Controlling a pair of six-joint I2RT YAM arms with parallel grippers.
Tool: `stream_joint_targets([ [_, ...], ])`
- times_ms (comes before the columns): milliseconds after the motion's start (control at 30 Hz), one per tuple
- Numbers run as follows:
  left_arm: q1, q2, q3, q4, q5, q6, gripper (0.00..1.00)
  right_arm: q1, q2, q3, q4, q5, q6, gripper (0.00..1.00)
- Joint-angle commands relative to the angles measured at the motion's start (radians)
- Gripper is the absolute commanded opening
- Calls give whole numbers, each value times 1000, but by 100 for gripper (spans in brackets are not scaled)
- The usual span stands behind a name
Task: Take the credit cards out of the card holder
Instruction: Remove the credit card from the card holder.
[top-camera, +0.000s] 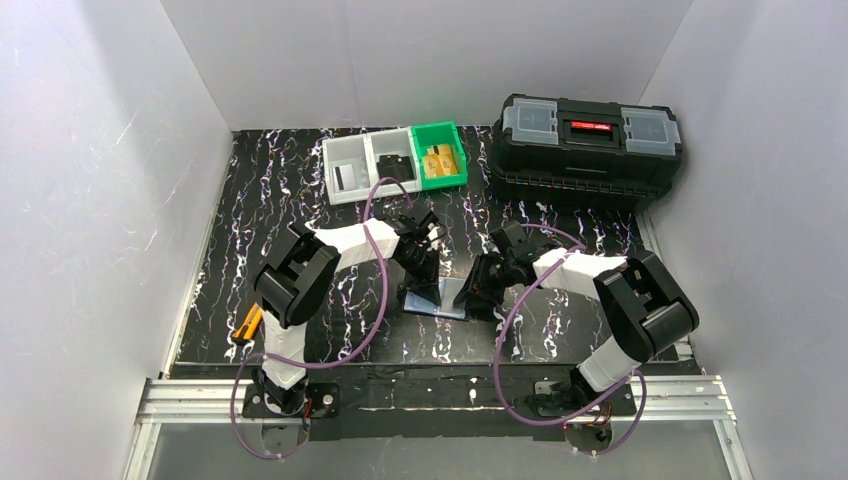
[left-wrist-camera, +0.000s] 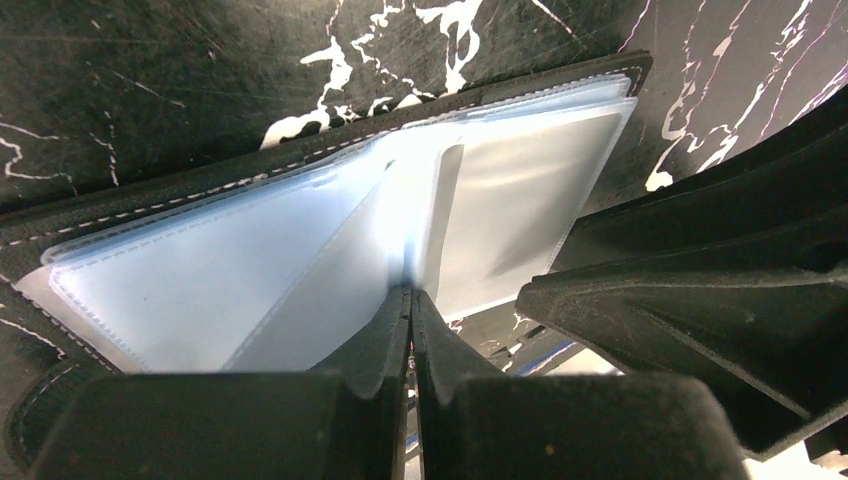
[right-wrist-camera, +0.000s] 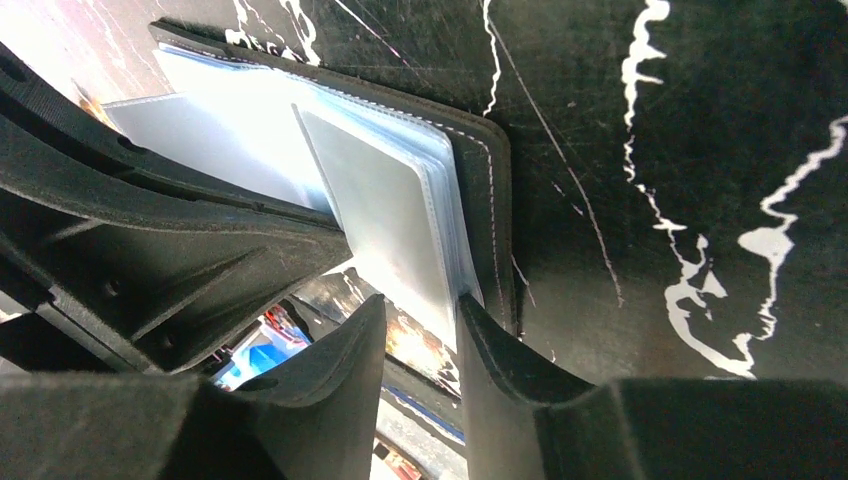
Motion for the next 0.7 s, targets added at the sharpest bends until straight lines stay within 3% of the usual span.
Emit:
stream_joint_targets([
  [0, -28, 0, -32, 1, 11, -8, 0, 1, -60, 6, 32, -36, 25, 38],
  [200, -28, -26, -30, -14, -2, 3, 0, -2, -111, 30, -20, -27, -3, 38],
  [667, -27, -69, -13, -3, 92, 9, 0, -1, -23, 102, -22, -69, -35, 37],
])
